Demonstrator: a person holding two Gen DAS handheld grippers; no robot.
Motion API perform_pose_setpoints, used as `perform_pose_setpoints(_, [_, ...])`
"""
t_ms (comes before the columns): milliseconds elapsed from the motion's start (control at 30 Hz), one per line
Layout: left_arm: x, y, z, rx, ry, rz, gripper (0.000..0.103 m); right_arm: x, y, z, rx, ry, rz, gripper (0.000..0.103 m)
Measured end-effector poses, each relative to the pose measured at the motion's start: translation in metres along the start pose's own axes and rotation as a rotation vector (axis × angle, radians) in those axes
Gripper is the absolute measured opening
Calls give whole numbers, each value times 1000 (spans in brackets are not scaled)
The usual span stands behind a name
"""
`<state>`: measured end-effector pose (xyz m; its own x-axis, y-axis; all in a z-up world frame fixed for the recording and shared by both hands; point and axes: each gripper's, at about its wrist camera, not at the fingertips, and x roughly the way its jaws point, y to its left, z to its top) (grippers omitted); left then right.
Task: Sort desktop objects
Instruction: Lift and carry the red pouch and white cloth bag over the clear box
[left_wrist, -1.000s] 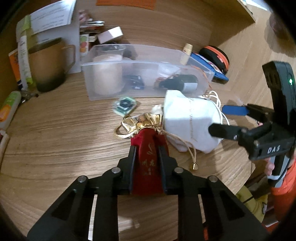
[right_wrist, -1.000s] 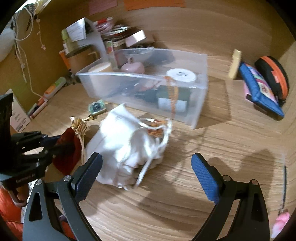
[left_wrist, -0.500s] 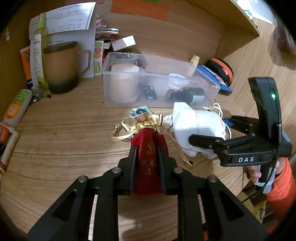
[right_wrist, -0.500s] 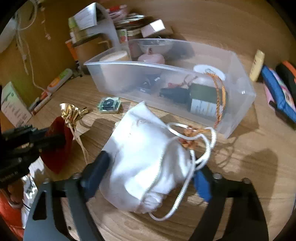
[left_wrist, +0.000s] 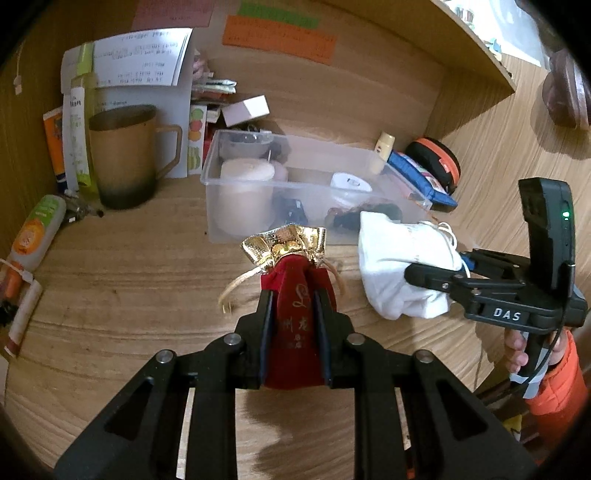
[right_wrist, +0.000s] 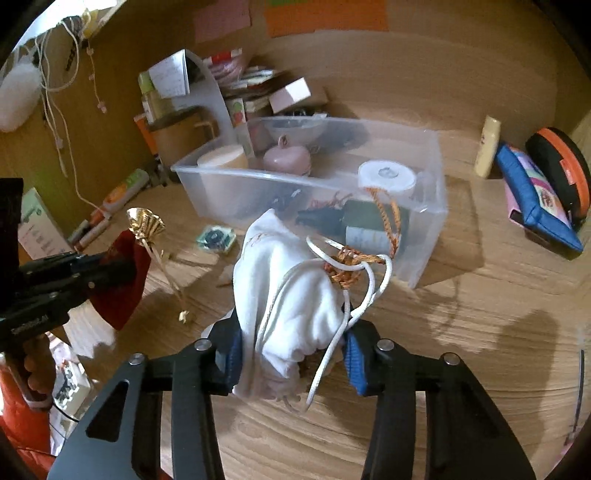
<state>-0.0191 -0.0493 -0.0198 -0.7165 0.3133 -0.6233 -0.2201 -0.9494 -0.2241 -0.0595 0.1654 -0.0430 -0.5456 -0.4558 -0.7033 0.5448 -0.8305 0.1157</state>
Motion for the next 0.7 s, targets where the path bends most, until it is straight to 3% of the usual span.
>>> perform_pose_setpoints(200, [-2, 1, 4, -26, -19, -48, 21, -20, -5, 8, 12, -42, 22, 41])
perform_pose_setpoints(700, [-2, -6, 34, -11, -71, -41, 21, -23, -15, 52, -5, -126, 32, 41])
